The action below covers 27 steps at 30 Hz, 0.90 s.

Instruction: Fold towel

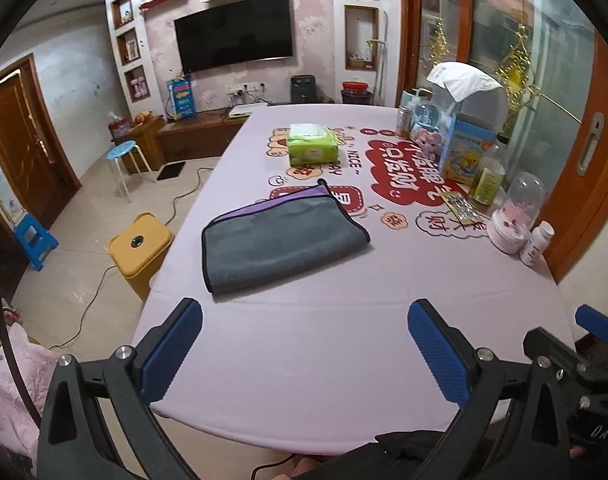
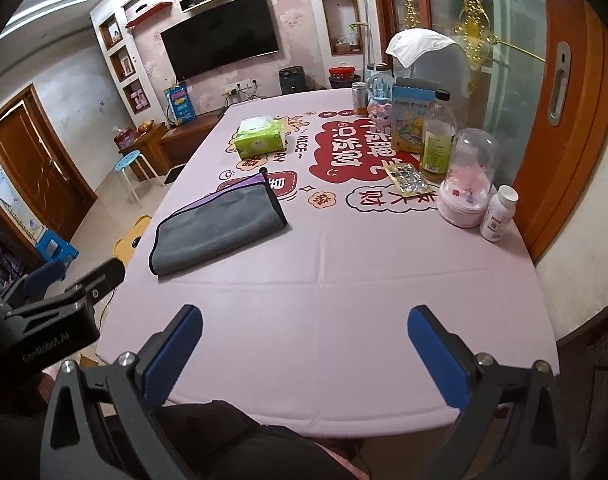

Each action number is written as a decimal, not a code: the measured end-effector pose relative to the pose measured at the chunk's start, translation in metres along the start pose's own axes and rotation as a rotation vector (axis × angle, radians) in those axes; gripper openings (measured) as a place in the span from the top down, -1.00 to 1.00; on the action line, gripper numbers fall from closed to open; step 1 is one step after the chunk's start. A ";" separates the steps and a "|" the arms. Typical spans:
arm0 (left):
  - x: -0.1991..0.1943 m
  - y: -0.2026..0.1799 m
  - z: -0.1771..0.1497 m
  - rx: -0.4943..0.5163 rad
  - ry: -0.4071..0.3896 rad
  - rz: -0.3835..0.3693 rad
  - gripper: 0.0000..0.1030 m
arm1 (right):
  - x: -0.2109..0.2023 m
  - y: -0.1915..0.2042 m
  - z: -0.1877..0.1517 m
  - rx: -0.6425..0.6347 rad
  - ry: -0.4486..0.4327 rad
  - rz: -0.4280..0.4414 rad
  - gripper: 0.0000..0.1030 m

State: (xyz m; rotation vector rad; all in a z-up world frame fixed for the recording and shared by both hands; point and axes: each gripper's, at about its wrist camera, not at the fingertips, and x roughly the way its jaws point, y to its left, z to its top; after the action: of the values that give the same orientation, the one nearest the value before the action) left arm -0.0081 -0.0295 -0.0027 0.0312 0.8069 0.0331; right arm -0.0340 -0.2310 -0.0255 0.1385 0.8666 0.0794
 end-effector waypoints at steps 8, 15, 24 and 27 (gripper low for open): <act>0.001 -0.002 0.002 -0.001 -0.004 0.016 -0.99 | 0.004 0.004 0.001 -0.034 0.007 0.003 -1.00; 0.001 -0.004 0.002 0.002 -0.005 0.017 -0.99 | 0.005 0.004 0.002 -0.032 0.012 0.002 -1.00; 0.001 -0.004 0.003 0.001 -0.004 0.016 -0.99 | 0.007 0.003 -0.001 -0.028 0.023 -0.003 -1.00; 0.001 -0.004 0.003 0.002 -0.004 0.016 -0.99 | 0.007 0.003 -0.001 -0.027 0.024 -0.003 -1.00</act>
State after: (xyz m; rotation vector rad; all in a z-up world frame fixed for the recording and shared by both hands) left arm -0.0053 -0.0339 -0.0020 0.0392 0.8027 0.0472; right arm -0.0307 -0.2271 -0.0309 0.1107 0.8888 0.0903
